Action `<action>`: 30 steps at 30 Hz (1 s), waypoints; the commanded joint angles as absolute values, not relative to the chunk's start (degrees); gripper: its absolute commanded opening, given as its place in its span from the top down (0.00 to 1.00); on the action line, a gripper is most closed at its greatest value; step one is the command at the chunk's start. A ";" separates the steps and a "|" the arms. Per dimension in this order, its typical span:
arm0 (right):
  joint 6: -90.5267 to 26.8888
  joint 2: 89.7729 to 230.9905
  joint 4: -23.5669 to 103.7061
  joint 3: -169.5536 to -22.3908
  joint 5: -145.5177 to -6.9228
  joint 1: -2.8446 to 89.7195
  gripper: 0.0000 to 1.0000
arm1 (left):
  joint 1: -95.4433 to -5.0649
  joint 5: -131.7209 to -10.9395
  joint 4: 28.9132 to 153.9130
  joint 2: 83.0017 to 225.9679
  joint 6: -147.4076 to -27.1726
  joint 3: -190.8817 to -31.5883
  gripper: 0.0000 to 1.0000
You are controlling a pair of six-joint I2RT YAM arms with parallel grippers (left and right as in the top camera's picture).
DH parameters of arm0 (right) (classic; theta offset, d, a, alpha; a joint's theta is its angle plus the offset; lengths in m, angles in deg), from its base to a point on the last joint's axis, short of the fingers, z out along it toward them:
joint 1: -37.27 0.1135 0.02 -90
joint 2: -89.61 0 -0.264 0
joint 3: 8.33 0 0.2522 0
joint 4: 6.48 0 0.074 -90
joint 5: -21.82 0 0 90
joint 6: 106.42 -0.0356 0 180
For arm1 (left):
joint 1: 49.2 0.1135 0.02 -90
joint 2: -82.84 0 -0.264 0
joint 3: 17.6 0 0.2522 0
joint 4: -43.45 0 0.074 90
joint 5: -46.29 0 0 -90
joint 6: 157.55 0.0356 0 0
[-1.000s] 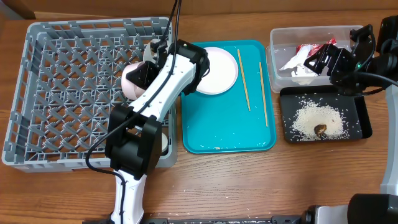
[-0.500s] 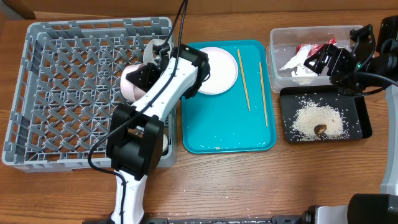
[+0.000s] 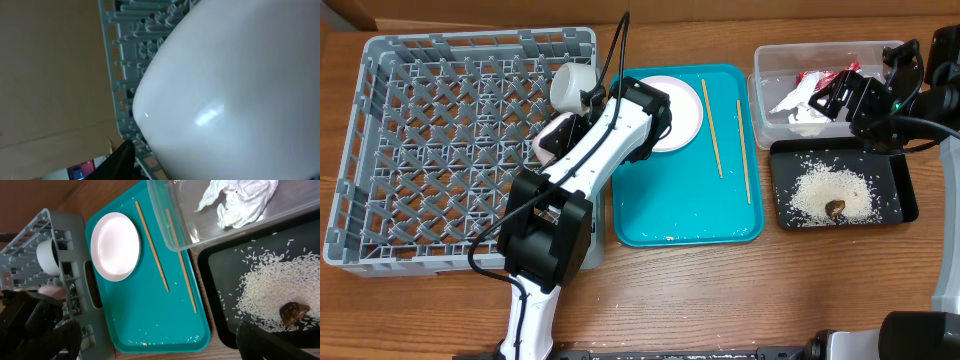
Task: Sort waste into correct bins and load items into the dishwasher
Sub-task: 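Release the bowl in the rack and withdraw the left gripper, then reach the left gripper to the white plate edge and grasp it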
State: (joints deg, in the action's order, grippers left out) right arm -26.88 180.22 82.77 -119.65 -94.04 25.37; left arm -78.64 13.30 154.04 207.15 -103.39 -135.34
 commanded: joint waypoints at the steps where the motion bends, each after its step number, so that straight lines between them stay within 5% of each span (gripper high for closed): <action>1: -26.42 180.15 82.40 -119.54 -93.69 25.63 0.00 | -78.79 6.59 154.04 207.30 -101.75 -136.61 0.62; 14: -26.40 180.15 82.42 -119.54 -93.67 25.63 0.00 | -79.64 -17.91 153.10 207.30 -87.93 -147.91 0.44; 25: -26.42 180.15 82.42 -119.54 -93.69 25.63 0.00 | -79.64 -38.35 149.13 207.30 -79.13 -163.41 0.39; 30: -26.42 180.15 82.42 -119.54 -93.69 25.63 0.00 | -79.62 -55.64 137.21 207.32 -81.36 -166.49 0.21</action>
